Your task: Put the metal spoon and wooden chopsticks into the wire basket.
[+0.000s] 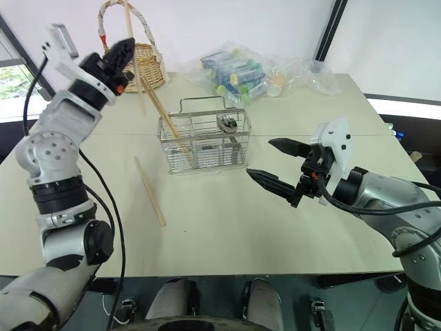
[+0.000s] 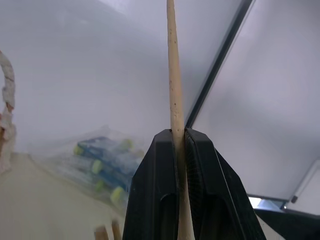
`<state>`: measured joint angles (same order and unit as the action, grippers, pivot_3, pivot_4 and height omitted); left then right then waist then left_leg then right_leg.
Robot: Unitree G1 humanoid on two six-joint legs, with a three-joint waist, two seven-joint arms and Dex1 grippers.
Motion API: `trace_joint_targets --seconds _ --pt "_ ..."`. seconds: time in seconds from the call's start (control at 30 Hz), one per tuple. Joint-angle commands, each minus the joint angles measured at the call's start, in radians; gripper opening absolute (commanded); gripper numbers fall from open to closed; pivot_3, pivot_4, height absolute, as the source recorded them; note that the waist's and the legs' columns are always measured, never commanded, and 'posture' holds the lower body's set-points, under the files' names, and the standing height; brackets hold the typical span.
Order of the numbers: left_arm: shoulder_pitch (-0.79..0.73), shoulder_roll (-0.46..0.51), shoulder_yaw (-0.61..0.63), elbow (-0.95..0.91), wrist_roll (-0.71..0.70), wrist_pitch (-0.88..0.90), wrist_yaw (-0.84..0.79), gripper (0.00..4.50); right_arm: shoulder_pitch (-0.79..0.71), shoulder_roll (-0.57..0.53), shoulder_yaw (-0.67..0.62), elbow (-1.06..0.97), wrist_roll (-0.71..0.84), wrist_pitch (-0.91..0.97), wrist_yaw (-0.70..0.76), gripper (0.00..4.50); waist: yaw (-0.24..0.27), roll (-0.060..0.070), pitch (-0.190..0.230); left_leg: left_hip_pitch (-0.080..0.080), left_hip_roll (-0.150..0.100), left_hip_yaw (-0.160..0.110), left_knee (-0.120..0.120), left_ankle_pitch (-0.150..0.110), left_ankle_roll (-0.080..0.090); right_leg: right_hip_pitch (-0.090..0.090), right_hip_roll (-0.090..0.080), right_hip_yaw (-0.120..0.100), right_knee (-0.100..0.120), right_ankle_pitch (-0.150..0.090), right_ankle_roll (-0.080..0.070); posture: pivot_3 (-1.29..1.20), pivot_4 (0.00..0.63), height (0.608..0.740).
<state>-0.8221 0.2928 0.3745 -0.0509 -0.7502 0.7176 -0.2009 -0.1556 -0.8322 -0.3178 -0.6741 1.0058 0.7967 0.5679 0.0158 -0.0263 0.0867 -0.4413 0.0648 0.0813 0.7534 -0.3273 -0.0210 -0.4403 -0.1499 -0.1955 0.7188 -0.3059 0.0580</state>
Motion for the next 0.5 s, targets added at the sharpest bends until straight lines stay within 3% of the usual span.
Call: trace_joint_targets --seconds 0.03,0.43,0.5 --pt "-0.013 -0.038 -0.043 -0.033 0.025 -0.055 0.015 0.05 0.001 0.006 -0.035 -0.028 0.011 -0.025 -0.014 4.50 0.000 0.000 0.000 0.000 0.000 0.000 0.000 0.000 0.000 0.000 0.000 0.000 0.000 0.000 0.000 0.00 0.150 0.627" --pt "0.023 -0.126 -0.215 0.086 0.241 -0.311 -0.070 0.05 -0.009 0.007 -0.059 -0.024 0.044 -0.018 -0.069 4.50 -0.002 0.001 -0.001 0.000 0.000 0.001 -0.001 -0.001 0.002 0.000 0.000 -0.001 0.000 0.000 0.000 0.00 0.150 0.627" --pt "0.027 -0.134 -0.215 0.094 0.244 -0.321 -0.077 0.83 -0.008 0.006 -0.060 -0.026 0.049 -0.019 -0.077 4.50 -0.002 0.001 0.000 0.000 0.000 0.001 -0.001 -0.001 0.002 -0.001 0.000 -0.001 0.000 0.000 0.000 0.00 0.150 0.627"
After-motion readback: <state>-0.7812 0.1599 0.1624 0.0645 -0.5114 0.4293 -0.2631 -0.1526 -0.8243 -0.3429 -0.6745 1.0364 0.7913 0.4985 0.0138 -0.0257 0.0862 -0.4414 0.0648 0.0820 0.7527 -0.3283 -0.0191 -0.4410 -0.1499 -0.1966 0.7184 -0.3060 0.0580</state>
